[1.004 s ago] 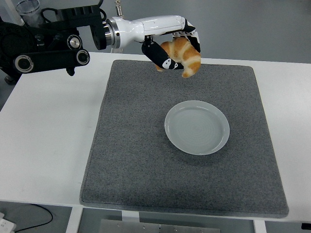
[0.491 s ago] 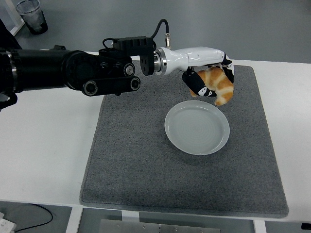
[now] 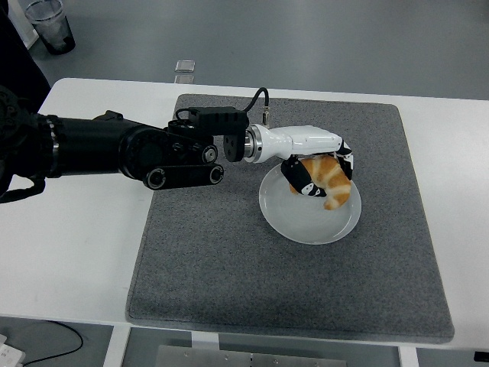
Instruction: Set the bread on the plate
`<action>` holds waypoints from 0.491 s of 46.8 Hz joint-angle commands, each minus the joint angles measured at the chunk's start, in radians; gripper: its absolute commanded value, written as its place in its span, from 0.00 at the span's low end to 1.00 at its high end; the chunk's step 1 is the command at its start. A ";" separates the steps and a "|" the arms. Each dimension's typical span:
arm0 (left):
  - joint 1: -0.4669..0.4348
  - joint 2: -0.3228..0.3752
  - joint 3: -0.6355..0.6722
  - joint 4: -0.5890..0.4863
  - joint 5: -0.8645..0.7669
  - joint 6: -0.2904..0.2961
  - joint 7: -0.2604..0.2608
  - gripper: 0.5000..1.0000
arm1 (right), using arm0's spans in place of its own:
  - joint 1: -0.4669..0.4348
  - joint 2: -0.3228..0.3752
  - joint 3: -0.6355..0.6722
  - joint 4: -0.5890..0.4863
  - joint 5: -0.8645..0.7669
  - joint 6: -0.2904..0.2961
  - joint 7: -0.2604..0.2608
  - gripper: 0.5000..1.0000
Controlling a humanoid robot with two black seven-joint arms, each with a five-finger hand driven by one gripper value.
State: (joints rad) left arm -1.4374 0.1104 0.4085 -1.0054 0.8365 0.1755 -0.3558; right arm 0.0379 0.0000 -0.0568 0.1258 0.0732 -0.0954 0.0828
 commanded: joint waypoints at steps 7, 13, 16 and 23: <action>0.040 -0.001 0.003 0.022 0.035 0.005 0.000 0.00 | 0.000 0.000 0.000 0.000 0.000 0.000 0.000 0.90; 0.052 -0.003 0.004 0.030 0.039 0.018 0.000 0.00 | 0.000 0.000 0.000 0.000 0.000 0.000 0.000 0.90; 0.058 -0.005 0.003 0.034 0.044 0.018 0.000 0.00 | 0.000 0.000 0.000 0.000 0.000 0.000 0.000 0.90; 0.066 -0.018 0.003 0.037 0.044 0.019 0.000 0.00 | 0.000 0.000 0.000 0.000 0.000 0.000 0.000 0.90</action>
State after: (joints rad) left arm -1.3731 0.0939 0.4120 -0.9706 0.8806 0.1946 -0.3559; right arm 0.0384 0.0000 -0.0568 0.1258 0.0737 -0.0952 0.0828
